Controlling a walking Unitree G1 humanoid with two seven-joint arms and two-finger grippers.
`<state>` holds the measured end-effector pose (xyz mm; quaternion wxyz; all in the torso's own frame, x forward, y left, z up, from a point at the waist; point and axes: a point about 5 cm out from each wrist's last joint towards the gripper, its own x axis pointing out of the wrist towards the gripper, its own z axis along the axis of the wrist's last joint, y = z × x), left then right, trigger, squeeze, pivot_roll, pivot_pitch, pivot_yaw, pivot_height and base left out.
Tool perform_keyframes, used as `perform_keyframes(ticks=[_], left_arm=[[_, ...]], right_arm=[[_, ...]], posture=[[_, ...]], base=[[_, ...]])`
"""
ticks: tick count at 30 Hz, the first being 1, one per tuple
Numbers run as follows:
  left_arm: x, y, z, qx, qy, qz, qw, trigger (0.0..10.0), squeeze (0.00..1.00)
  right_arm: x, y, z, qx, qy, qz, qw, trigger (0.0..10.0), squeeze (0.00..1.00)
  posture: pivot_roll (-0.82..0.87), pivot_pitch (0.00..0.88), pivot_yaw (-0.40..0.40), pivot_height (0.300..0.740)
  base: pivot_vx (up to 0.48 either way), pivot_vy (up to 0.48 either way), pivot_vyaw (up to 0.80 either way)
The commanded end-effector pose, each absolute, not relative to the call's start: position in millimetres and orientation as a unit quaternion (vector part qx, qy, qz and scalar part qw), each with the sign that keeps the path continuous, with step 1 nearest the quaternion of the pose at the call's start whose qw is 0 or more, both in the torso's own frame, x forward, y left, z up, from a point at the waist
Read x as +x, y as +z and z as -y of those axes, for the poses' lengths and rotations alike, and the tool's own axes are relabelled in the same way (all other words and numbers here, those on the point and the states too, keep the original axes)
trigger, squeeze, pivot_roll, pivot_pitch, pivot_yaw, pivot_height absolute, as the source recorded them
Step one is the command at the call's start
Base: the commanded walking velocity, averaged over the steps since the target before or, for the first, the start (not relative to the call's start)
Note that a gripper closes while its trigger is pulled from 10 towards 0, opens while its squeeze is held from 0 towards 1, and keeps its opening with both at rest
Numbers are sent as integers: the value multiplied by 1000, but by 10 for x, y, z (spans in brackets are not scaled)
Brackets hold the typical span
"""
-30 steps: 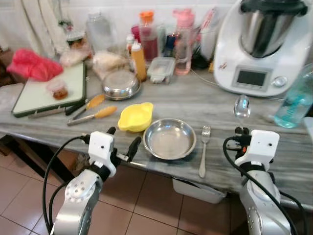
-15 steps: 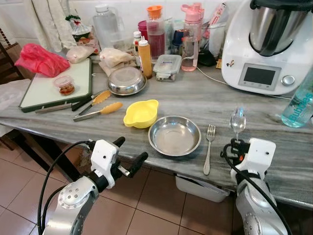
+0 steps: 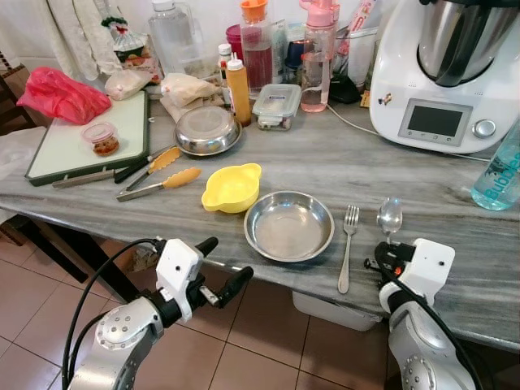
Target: Setting the table
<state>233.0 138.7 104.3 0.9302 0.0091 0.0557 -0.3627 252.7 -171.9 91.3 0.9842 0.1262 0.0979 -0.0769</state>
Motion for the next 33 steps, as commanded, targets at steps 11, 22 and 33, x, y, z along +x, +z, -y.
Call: perform_keyframes(ticks=[11,22,33], left_arm=[[2251,1107,-1377,12,-371,-58,927,10000,0],[2332,1151,-1319,11,-368,-62,928,10000,0],[2313,1128,-1385,10,-365,-71,928,10000,0]], right_arm=[[2536,827,1624,174,-63,-134,974,10000,0],[2535,757,1634,172,-64,-161,970,10000,0],[2585,765,1623,185,-67,-163,967,10000,0]], posture=[[-49,50,78,740],[-49,41,78,740],[-47,44,78,740]], base=[[0,0,0],[0,0,0],[0,0,0]])
